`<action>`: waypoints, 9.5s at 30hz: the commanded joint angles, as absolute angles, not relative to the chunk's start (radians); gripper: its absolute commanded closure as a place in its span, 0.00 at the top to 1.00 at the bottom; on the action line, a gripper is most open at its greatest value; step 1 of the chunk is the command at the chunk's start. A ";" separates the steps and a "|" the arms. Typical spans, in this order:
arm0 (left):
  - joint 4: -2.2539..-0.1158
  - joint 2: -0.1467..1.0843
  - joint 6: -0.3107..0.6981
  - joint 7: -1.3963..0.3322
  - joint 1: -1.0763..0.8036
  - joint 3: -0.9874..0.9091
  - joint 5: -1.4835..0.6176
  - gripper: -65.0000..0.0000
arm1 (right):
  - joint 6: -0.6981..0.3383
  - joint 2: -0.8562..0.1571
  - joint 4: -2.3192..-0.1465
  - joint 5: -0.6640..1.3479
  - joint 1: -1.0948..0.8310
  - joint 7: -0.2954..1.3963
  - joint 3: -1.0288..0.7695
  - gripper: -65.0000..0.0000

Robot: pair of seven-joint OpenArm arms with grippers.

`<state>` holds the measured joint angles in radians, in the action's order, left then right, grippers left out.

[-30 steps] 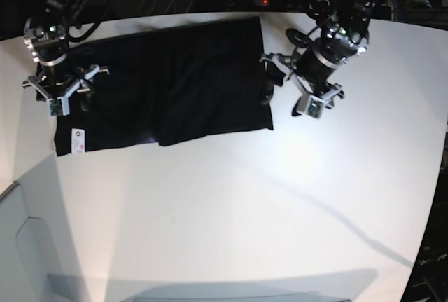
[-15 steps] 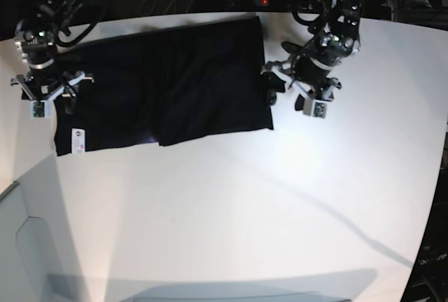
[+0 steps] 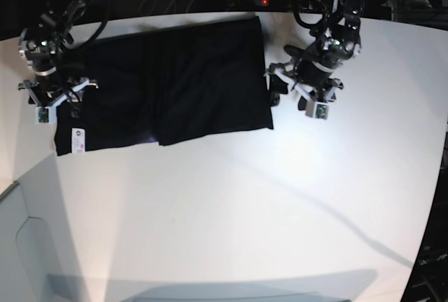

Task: Fold the T-shirt properly
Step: 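Grasp the strip's end nearest the right gripper with the right gripper, then fold that end with the right gripper over onto the folded stack, then grasp the folded bundle's edge with the left gripper, then push the folded bundle with the left gripper toward the right gripper and release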

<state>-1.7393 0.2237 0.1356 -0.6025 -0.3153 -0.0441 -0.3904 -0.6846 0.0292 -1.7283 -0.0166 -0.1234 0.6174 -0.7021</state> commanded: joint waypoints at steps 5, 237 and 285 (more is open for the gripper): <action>-1.755 0.231 0.140 -0.582 -0.309 -0.047 -0.398 0.67 | -0.698 -0.021 -1.653 -0.007 -0.090 0.599 -0.750 0.55; -1.274 0.269 0.453 -0.621 0.535 0.970 -0.357 0.00 | -0.698 0.013 -1.989 -0.007 -0.246 0.438 -0.530 0.54; -1.664 0.328 0.698 -0.641 0.309 0.179 0.200 0.80 | -0.698 0.133 -1.903 -0.007 -0.338 0.438 -0.607 0.42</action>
<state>-1.6482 0.3225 0.7002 -0.6510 0.2867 0.1761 0.2092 -0.6872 0.1398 -1.8866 -0.0177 -0.3378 0.4614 -0.6010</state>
